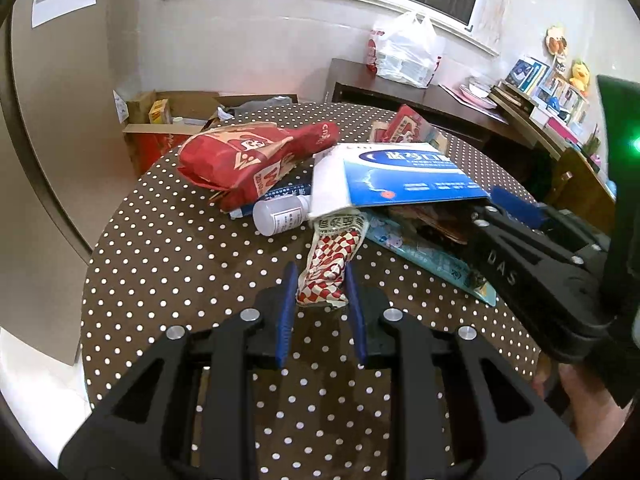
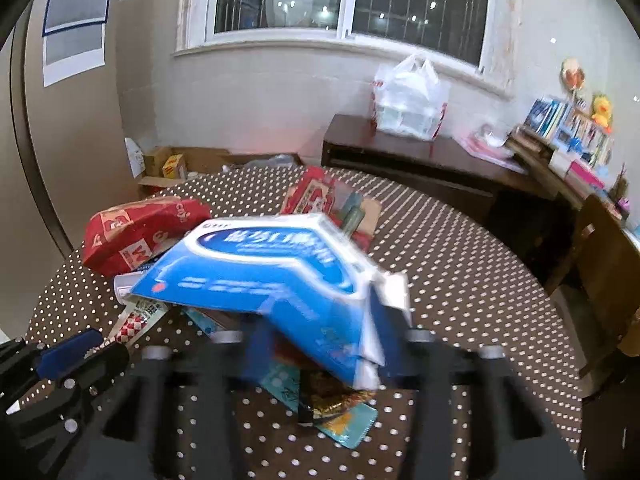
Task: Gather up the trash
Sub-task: 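Grasp the blue-white box with right tool while left tool holds the wrapper, then carry the wrapper and box over the blue wastebasket and open both tools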
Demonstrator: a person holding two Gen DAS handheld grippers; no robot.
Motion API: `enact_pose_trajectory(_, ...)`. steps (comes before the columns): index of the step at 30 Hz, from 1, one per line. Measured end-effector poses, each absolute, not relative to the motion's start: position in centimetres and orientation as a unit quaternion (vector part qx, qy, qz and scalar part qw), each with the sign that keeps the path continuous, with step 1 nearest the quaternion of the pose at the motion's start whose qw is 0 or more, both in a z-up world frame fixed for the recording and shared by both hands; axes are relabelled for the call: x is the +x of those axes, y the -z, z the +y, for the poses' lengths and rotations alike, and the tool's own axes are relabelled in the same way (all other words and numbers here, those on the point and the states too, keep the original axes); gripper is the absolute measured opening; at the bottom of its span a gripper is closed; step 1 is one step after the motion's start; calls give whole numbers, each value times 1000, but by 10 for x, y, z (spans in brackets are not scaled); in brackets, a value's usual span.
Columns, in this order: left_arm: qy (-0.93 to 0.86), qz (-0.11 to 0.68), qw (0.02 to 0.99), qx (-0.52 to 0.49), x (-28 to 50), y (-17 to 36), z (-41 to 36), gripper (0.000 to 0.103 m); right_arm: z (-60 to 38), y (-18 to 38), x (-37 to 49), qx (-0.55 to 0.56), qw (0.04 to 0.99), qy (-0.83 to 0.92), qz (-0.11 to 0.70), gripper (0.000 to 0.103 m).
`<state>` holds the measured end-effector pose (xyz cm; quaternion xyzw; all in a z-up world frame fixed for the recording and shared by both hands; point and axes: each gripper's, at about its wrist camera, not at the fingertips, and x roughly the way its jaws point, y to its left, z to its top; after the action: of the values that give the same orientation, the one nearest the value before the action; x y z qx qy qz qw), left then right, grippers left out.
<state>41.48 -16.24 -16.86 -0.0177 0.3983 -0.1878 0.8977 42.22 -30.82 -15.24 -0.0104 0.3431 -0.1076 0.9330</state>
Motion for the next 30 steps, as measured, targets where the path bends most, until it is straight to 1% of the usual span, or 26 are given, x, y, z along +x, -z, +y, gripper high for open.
enact_pose_trajectory(2,190,400,896,-23,415,168,-163,24,-305,153,423,-24,933,112,341,16)
enact_pose_trajectory(7,192,389,900,-31,405,160,-158,24,-298,138,405,-52,944,134,296,3)
enact_pose_trajectory(16,202,349,912,-76,367,122,-125,24,-282,85,354,-59,963,138,223,3)
enact_pose_trajectory(20,198,322,921,-97,345,100,-103,24,-262,59,334,-53,971,110,205,3)
enact_pose_trajectory(26,159,286,938,-114,316,79,-58,24,-212,42,320,-29,977,27,212,3)
enact_pose_trajectory(30,124,283,943,-124,305,79,-16,24,-166,45,321,-18,974,-29,226,3)
